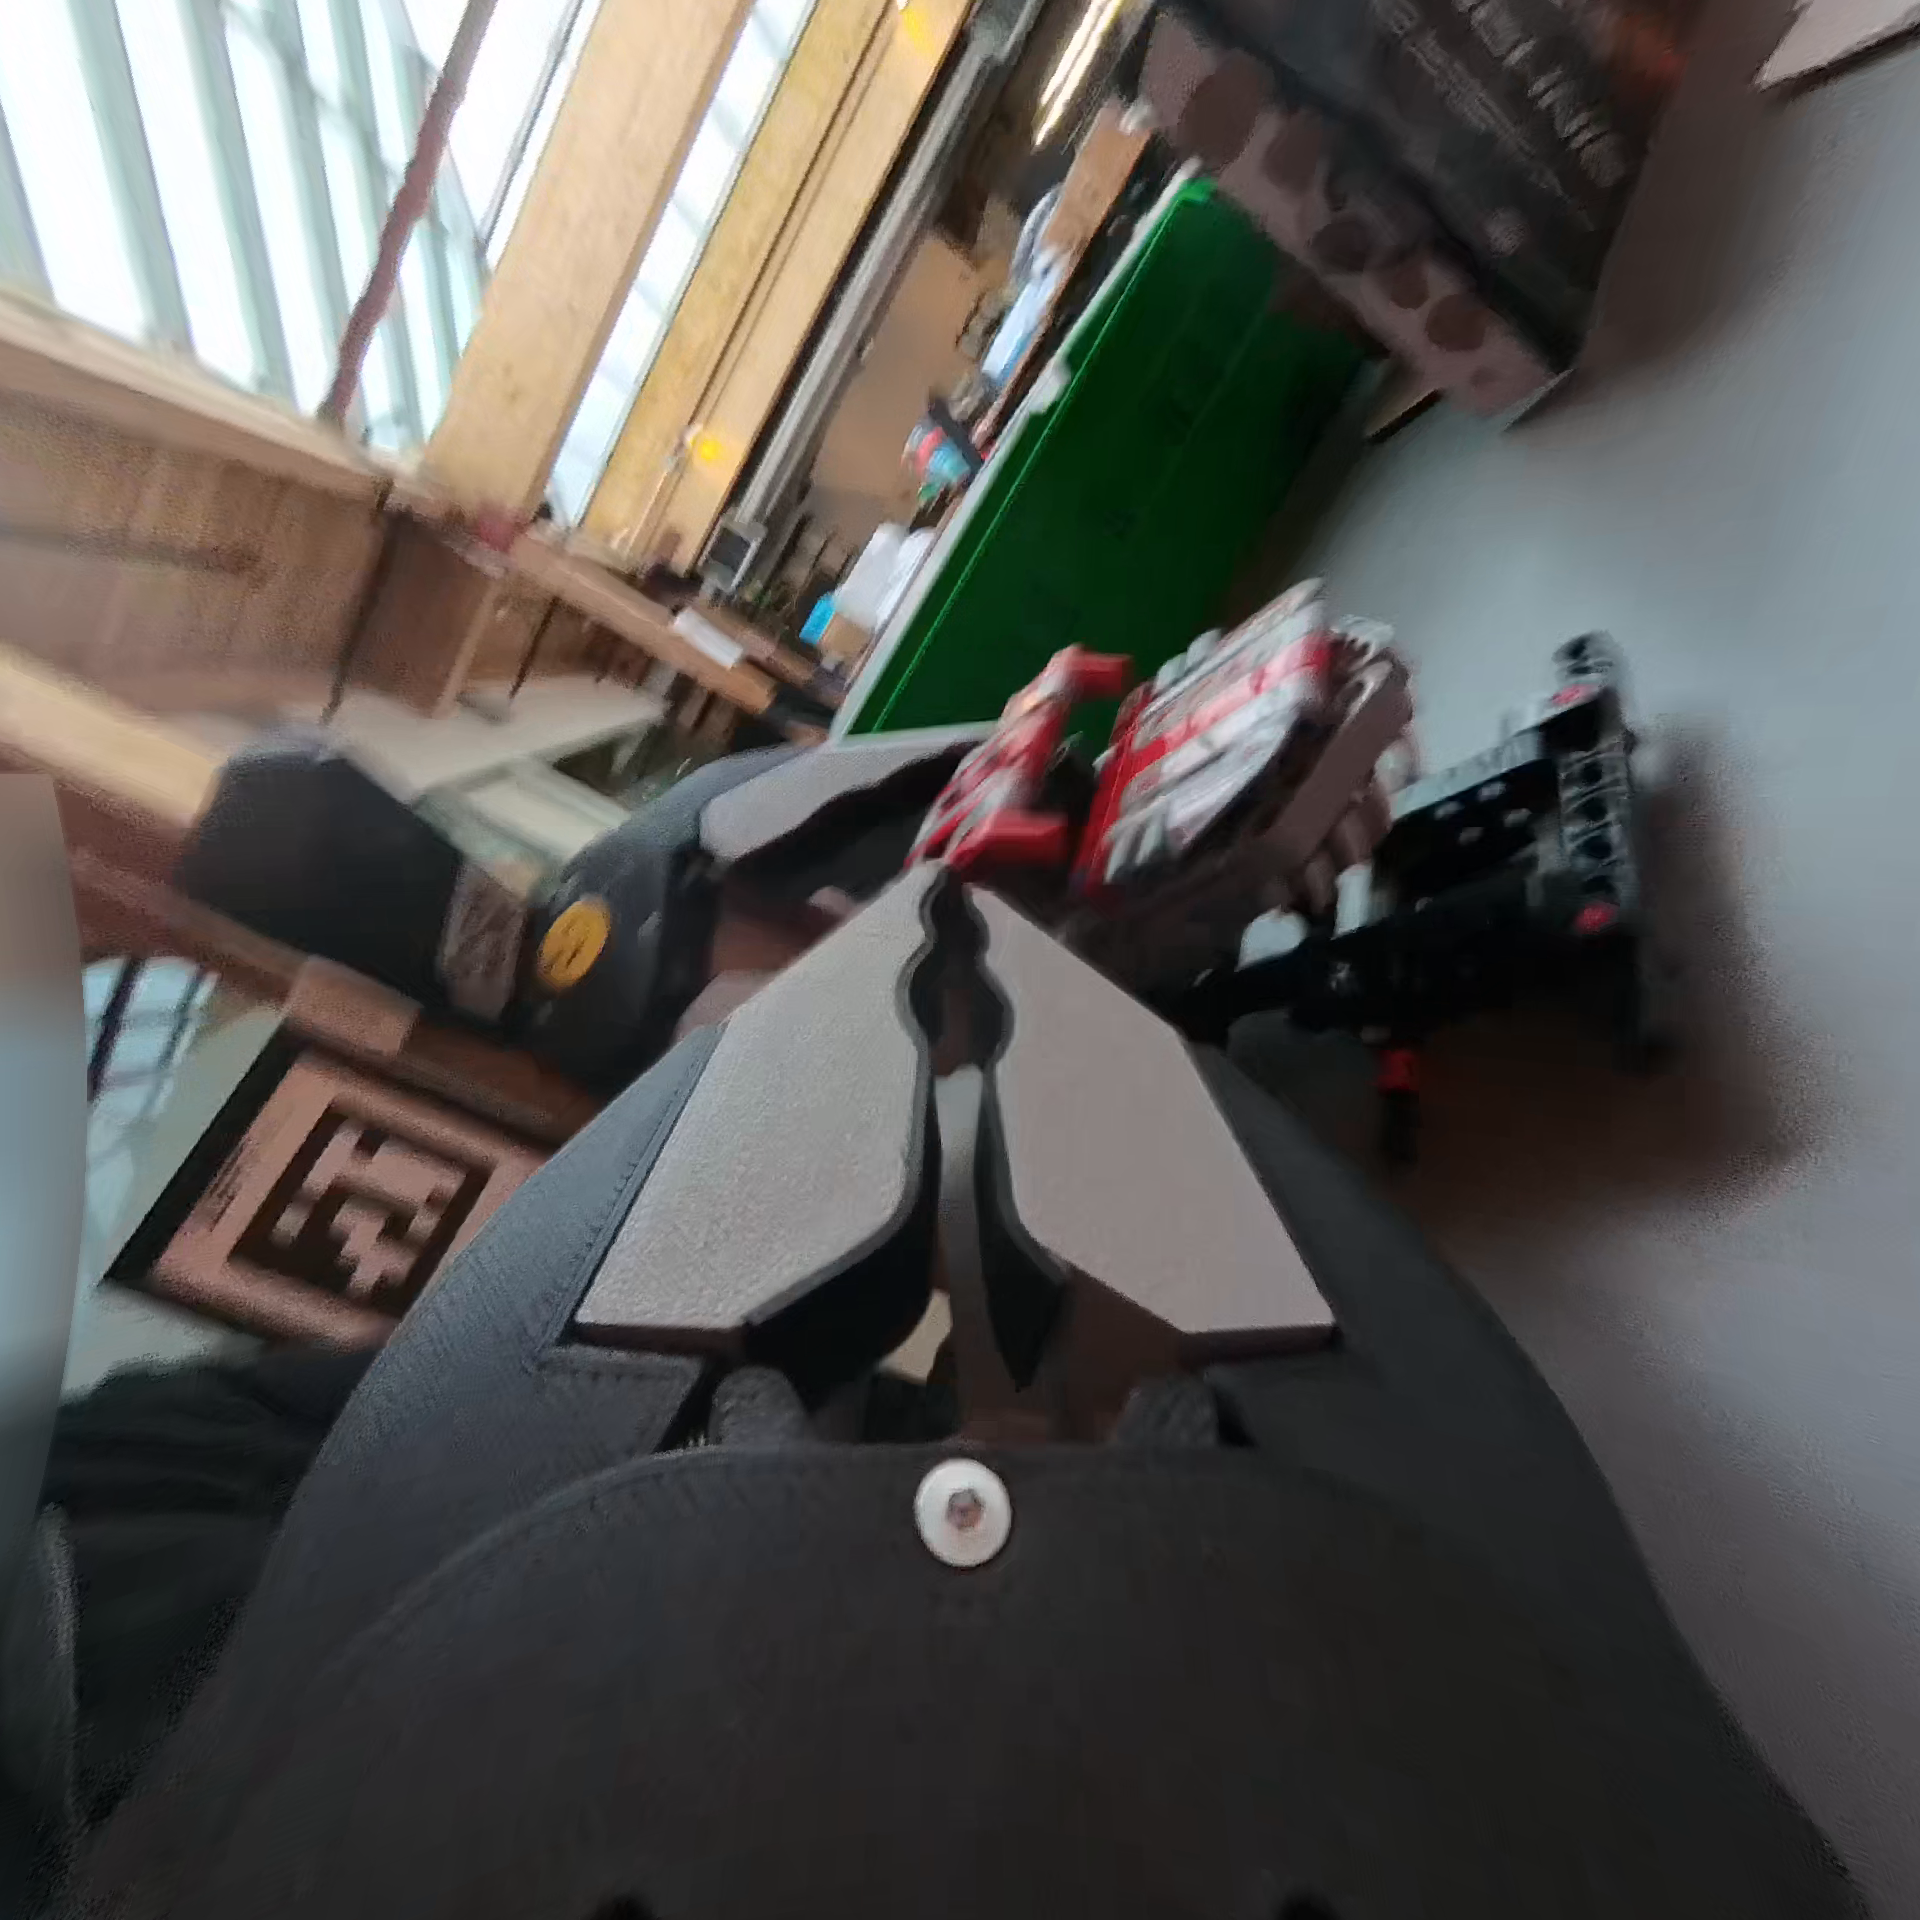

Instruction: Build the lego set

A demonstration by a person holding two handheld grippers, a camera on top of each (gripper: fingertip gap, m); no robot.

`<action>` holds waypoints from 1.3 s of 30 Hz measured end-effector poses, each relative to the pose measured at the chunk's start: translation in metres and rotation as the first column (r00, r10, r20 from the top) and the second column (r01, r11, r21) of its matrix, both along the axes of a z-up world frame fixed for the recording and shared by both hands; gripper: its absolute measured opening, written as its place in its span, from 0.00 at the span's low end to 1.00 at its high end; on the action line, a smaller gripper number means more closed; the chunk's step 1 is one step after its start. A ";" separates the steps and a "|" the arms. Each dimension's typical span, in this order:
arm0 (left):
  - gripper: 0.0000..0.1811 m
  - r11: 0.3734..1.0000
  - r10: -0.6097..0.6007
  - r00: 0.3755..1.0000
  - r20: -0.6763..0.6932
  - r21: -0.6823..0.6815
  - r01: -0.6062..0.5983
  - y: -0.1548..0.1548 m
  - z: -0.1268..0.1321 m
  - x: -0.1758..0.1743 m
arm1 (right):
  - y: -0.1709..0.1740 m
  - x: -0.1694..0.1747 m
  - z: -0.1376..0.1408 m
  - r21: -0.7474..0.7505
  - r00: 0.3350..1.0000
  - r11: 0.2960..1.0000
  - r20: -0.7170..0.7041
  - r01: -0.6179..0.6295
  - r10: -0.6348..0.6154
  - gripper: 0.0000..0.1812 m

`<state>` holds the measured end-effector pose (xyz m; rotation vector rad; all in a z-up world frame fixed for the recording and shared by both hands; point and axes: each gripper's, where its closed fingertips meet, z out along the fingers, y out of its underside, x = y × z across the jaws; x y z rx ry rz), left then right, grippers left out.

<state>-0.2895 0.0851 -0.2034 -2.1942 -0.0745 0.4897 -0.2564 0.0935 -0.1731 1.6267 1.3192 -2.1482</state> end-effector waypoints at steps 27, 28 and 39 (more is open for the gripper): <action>0.39 0.980 -0.199 0.962 0.185 0.050 0.193 -0.014 -0.005 0.014 | 0.003 -0.015 -0.009 0.844 0.842 -0.187 -0.429 0.503 0.327 0.05; 0.39 0.980 -0.197 0.960 0.201 0.052 0.190 -0.015 -0.005 0.014 | 0.004 -0.015 -0.007 0.817 0.828 -0.229 -0.440 0.530 0.346 0.06; 0.39 0.992 -0.121 0.978 0.169 0.045 0.115 -0.008 -0.002 0.014 | -0.003 -0.016 -0.005 0.604 0.734 -0.428 -0.469 0.673 0.492 0.03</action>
